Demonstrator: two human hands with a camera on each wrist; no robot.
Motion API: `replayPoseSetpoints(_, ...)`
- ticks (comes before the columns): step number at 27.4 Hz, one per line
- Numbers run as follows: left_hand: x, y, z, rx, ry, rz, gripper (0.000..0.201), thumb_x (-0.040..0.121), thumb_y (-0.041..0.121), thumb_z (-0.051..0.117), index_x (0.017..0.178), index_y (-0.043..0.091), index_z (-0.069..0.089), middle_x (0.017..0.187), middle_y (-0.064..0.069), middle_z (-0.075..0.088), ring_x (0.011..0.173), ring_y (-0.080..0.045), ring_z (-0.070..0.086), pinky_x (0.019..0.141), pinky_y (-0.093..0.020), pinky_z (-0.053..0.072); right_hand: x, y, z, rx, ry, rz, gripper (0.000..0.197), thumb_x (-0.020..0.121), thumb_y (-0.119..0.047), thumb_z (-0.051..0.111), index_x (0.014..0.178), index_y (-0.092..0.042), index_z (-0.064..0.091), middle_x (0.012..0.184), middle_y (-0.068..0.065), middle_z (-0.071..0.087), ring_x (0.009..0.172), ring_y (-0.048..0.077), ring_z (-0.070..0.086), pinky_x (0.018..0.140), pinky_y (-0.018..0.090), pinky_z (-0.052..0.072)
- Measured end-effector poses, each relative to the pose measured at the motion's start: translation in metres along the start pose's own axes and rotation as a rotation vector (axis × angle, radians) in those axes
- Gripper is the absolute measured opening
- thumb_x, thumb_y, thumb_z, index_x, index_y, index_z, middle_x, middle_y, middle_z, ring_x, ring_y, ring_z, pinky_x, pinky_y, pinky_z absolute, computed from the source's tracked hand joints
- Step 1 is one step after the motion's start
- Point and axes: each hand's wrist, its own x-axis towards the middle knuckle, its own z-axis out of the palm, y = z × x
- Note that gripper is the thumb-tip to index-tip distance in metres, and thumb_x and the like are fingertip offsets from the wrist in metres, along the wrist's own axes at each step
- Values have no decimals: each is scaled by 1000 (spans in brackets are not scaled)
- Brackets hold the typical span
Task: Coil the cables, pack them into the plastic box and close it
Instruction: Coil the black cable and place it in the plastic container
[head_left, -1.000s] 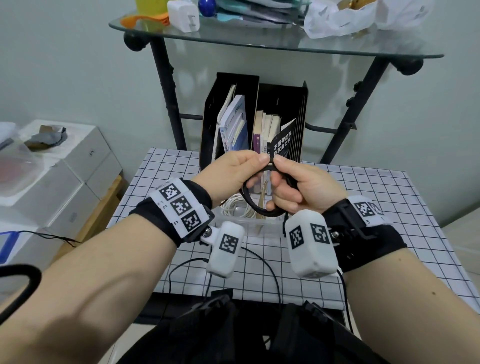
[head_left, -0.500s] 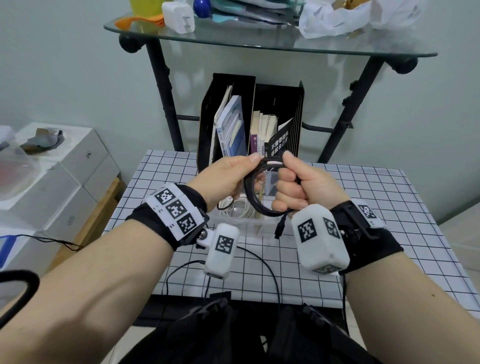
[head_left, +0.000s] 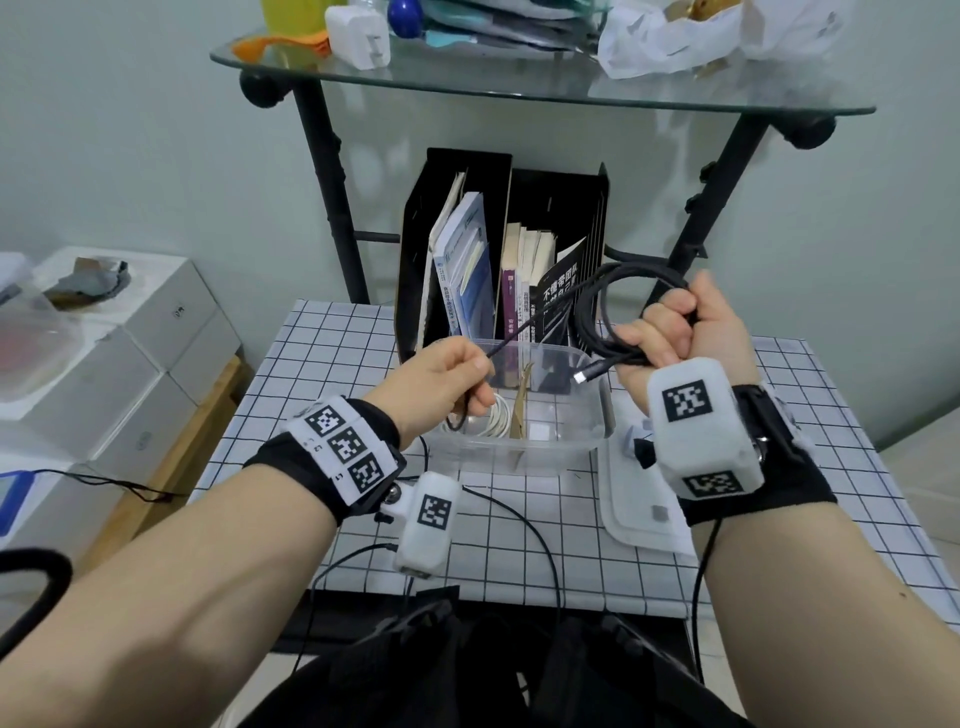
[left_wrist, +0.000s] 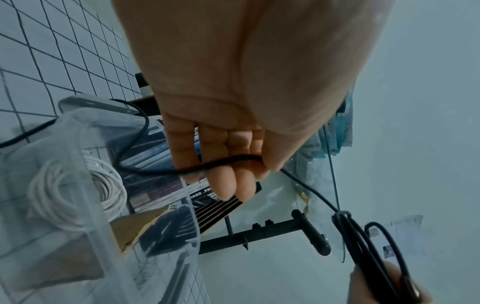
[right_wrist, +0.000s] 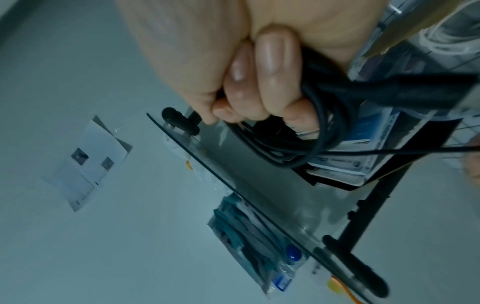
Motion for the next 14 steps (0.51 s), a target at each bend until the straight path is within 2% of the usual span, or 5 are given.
replayPoseSetpoints(2, -1, -3, -1, 40, 9, -12, 13, 100, 16, 43, 88, 14, 48, 70, -3, 61, 59, -13, 53, 60, -23, 44, 1, -9, 1, 82, 66, -60, 49, 99, -45, 40, 57, -20, 39, 38, -6, 21, 28, 12, 17, 42, 17, 40)
replayPoseSetpoints(6, -2, -4, -2, 140, 12, 21, 6, 97, 13, 46, 92, 15, 49, 69, -2, 61, 60, -14, 53, 66, -28, 47, 2, -16, -5, 67, 152, -123, 49, 100, -46, 35, 58, -21, 39, 38, -6, 22, 28, 13, 21, 49, 19, 42)
replayPoseSetpoints(10, -3, -4, -7, 406, 27, 96, 11, 93, 14, 54, 85, 21, 50, 66, 6, 63, 58, -3, 56, 65, -21, 47, -4, -11, -5, 123, 134, -113, 47, 100, -40, 35, 59, -19, 42, 40, -6, 22, 31, 14, 20, 50, 20, 43)
replayPoseSetpoints(12, -3, -5, -11, 492, 57, 116, 14, 90, 14, 57, 84, 24, 51, 67, 9, 60, 64, -5, 57, 67, -20, 46, -6, -11, -6, 160, 124, -113, 44, 98, -35, 34, 59, -17, 43, 43, -5, 23, 34, 14, 18, 54, 24, 42)
replayPoseSetpoints(14, -5, -3, -14, 594, 79, 138, 15, 88, 11, 58, 86, 25, 52, 72, 11, 58, 67, -5, 54, 65, -13, 42, -6, -9, -6, 203, 110, -108, 39, 96, -29, 32, 61, -15, 43, 47, -4, 24, 37, 15, 18, 54, 25, 41)
